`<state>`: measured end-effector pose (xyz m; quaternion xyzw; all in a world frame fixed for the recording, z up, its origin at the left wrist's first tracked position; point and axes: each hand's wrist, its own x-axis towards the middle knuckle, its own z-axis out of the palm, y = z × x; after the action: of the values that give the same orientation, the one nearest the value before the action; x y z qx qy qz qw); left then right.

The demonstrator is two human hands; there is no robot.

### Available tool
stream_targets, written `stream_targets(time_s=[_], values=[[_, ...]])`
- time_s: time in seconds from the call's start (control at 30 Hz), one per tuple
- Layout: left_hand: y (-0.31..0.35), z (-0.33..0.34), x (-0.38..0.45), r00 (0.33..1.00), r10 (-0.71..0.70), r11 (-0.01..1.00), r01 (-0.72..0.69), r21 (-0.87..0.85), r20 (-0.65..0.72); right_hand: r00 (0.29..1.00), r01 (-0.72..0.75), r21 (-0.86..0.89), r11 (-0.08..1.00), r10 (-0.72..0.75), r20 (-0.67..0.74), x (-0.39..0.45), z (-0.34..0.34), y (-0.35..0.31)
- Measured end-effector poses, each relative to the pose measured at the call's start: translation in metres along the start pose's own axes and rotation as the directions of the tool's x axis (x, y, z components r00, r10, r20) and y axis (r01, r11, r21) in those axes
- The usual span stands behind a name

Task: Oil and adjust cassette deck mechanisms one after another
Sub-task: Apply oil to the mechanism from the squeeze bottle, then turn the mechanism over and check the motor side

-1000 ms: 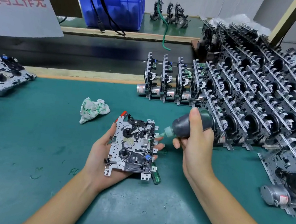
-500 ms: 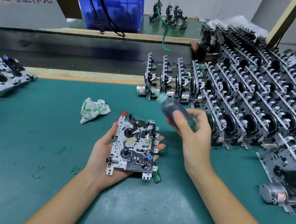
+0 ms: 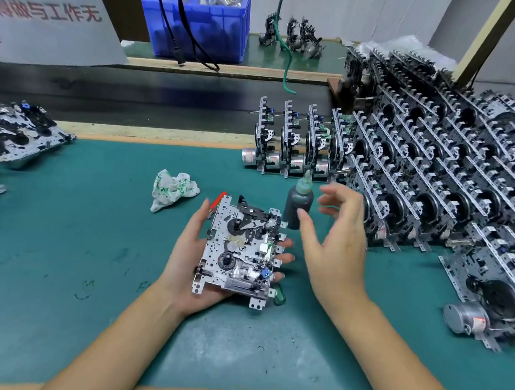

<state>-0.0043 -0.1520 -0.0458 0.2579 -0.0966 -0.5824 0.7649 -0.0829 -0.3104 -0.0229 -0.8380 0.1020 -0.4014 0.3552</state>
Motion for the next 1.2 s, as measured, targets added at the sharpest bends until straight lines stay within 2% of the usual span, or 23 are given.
stream_targets(time_s=[0.03,0.1,0.17,0.2,0.23,0.27,0.3,0.33,0.37,0.43,0.5,0.53,0.57,0.6,0.63,0.67,0.7,0.73,0.77,0.87,1.0,1.07,1.2], values=[[0.002,0.000,-0.002,0.999,-0.028,1.000,0.028,0.001,0.042,0.992,0.122,-0.057,0.991,-0.122,0.010,-0.004,-0.008,-0.004],[0.007,0.000,-0.007,0.995,-0.097,0.995,0.097,0.014,0.018,0.956,0.252,-0.127,0.959,-0.227,0.187,-0.013,-0.024,-0.007],[0.014,0.001,-0.013,0.987,-0.162,0.986,0.163,0.045,-0.024,0.866,0.304,-0.226,0.926,-0.169,0.471,-0.024,-0.039,-0.001],[0.016,0.006,-0.015,0.983,-0.184,0.981,0.183,0.065,0.017,0.805,0.342,-0.272,0.900,-0.130,0.579,-0.030,-0.044,0.003],[0.018,0.011,-0.016,0.977,-0.212,0.967,0.209,0.143,0.002,0.754,0.369,-0.292,0.882,-0.100,0.649,-0.035,-0.049,0.007],[0.020,0.015,-0.014,0.959,-0.254,0.923,0.279,0.263,-0.128,0.723,0.385,-0.295,0.874,-0.087,0.685,-0.039,-0.053,0.009],[0.021,0.015,-0.010,0.918,-0.247,0.850,0.359,0.385,-0.309,0.714,0.410,-0.302,0.861,-0.096,0.694,-0.041,-0.057,0.010],[0.022,0.022,-0.007,0.886,-0.162,0.754,0.396,0.524,-0.436,0.719,0.440,-0.315,0.841,-0.121,0.684,-0.043,-0.059,0.011],[0.024,0.029,-0.003,0.876,-0.111,0.630,0.428,0.648,-0.470,0.733,0.471,-0.331,0.818,-0.153,0.663,-0.044,-0.061,0.012],[0.025,0.041,-0.001,0.855,-0.116,0.450,0.499,0.741,-0.505,0.752,0.497,-0.348,0.795,-0.193,0.631,-0.047,-0.063,0.014],[0.025,0.050,-0.002,0.861,-0.001,0.352,0.476,0.806,-0.508,0.773,0.487,-0.357,0.797,-0.203,0.601,-0.051,-0.065,0.017],[0.026,0.054,-0.002,0.852,0.124,0.316,0.452,0.834,-0.509,0.792,0.464,-0.354,0.812,-0.201,0.577,-0.054,-0.066,0.017],[0.025,0.053,-0.004,0.819,0.300,0.220,0.439,0.871,-0.489,0.812,0.433,-0.341,0.834,-0.197,0.549,-0.057,-0.067,0.018],[0.022,0.055,-0.008,0.753,0.485,0.038,0.490,0.871,-0.445,0.828,0.403,-0.320,0.857,-0.193,0.526,-0.060,-0.068,0.019],[0.018,0.052,-0.017,0.685,0.641,-0.176,0.570,0.803,-0.345,0.836,0.388,-0.301,0.871,-0.195,0.513,-0.063,-0.069,0.020],[0.009,0.051,-0.031,0.625,0.746,-0.320,0.640,0.698,-0.231,0.835,0.392,-0.290,0.873,-0.206,0.510,-0.065,-0.069,0.021],[-0.003,0.050,-0.045,0.585,0.795,-0.358,0.666,0.654,-0.161,0.827,0.408,-0.284,0.868,-0.219,0.518,-0.066,-0.069,0.022],[-0.015,0.050,-0.058,0.580,0.802,-0.355,0.653,0.669,-0.141,0.816,0.421,-0.279,0.863,-0.227,0.532,-0.066,-0.068,0.022],[-0.027,0.050,-0.068,0.609,0.780,-0.355,0.620,0.699,-0.145,0.808,0.428,-0.279,0.860,-0.226,0.543,-0.066,-0.068,0.022],[-0.052,0.043,-0.079,0.713,0.700,-0.462,0.489,0.739,-0.034,0.815,0.424,-0.314,0.850,-0.207,0.542,-0.066,-0.063,0.021],[-0.048,0.036,-0.065,0.710,0.704,-0.487,0.505,0.713,-0.022,0.845,0.410,-0.340,0.846,-0.213,0.490,-0.066,-0.058,0.019],[-0.044,0.032,-0.059,0.735,0.678,-0.535,0.487,0.690,0.006,0.852,0.414,-0.358,0.837,-0.218,0.477,-0.065,-0.057,0.017],[-0.036,0.027,-0.053,0.755,0.654,-0.552,0.431,0.713,0.049,0.870,0.391,-0.393,0.832,-0.194,0.454,-0.064,-0.058,0.013]])
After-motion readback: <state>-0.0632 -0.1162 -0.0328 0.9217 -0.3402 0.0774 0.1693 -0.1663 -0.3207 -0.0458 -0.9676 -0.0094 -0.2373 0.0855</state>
